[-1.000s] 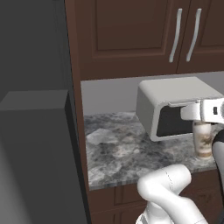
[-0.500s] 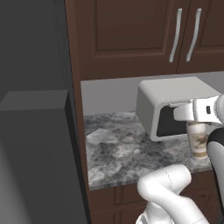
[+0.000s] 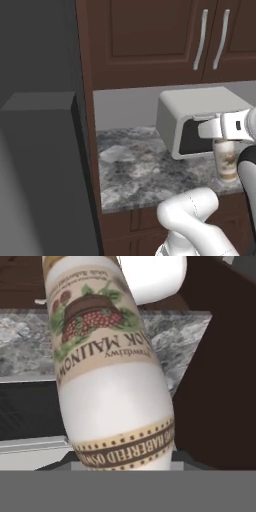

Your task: Place the liquors on the top shelf of the fridge to keep them out of children's reach, and place the cucumber on lower shelves for easy access.

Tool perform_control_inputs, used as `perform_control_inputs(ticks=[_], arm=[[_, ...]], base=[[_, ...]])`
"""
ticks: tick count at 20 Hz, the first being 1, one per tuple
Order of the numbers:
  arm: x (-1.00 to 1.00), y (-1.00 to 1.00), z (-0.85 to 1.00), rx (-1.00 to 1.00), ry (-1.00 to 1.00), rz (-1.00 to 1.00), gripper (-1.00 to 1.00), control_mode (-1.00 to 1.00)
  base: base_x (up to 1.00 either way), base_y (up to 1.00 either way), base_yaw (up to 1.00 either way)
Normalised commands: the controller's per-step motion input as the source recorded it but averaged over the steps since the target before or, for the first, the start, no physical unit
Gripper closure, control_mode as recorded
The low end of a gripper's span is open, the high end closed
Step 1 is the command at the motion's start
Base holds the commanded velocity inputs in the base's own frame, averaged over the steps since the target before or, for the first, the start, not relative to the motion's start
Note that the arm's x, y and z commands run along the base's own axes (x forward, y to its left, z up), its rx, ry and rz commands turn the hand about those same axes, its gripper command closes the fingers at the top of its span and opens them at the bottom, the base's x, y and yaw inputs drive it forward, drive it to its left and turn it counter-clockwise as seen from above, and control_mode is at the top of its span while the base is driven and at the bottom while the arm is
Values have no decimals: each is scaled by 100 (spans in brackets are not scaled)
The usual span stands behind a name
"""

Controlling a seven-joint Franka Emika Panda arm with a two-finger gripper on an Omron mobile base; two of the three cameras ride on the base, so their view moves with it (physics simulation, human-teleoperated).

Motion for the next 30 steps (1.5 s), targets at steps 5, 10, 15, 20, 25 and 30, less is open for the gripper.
perform_control_inputs(ticks=[5,10,15,20,25,30], arm=[[0,0,0,0,0,0,100,100],[0,0,0,0,0,0,100,100],[0,0,0,0,0,0,100,100],[0,0,0,0,0,0,100,100],[0,0,0,0,0,0,100,100],[0,0,0,0,0,0,100,100]], base=[[-96,0,17],[-100,-2,22],[-100,0,32],[-100,0,44],[-81,9,44],[-15,60,20]])
